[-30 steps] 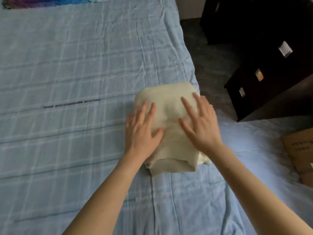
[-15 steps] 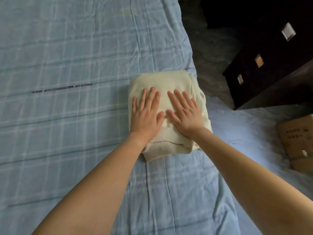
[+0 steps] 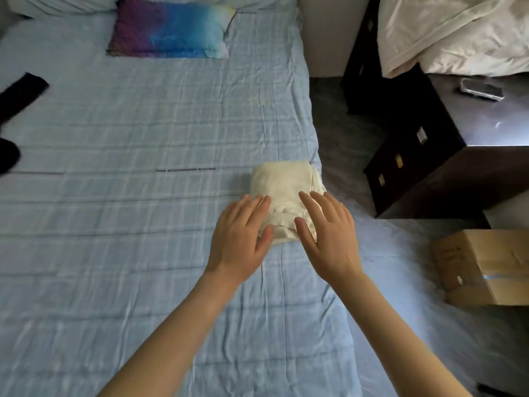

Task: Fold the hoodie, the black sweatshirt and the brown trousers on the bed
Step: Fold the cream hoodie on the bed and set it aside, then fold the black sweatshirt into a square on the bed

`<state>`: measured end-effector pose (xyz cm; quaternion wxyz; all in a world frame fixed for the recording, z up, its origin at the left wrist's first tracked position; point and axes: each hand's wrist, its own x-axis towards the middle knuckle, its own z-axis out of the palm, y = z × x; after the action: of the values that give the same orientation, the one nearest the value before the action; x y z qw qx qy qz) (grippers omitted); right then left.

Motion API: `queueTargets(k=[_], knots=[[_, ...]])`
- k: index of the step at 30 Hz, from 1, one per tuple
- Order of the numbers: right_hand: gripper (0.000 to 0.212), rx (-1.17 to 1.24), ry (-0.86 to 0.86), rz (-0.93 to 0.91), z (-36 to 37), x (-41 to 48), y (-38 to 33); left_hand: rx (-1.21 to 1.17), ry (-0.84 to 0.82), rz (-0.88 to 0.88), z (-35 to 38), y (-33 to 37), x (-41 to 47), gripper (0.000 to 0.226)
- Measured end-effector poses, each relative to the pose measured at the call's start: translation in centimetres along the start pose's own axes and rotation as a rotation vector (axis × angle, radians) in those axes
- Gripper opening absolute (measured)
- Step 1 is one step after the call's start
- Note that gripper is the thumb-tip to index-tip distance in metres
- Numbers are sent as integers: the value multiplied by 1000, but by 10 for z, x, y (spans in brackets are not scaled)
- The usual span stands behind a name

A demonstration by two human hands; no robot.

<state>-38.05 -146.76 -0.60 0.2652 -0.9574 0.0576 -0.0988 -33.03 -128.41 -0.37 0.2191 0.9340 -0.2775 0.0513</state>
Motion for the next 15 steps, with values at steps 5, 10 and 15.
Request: queueTargets(k=[5, 10, 15], knots=[[53, -13, -2, -65, -29, -124, -61, 31, 64, 21, -63, 36, -139, 50], [61, -84, -262, -56, 0, -228, -80, 28, -150, -133, -54, 33, -267, 54], [55, -72, -294, -84, 15, -244, -100, 27, -169, -258, -61, 17, -317, 57]])
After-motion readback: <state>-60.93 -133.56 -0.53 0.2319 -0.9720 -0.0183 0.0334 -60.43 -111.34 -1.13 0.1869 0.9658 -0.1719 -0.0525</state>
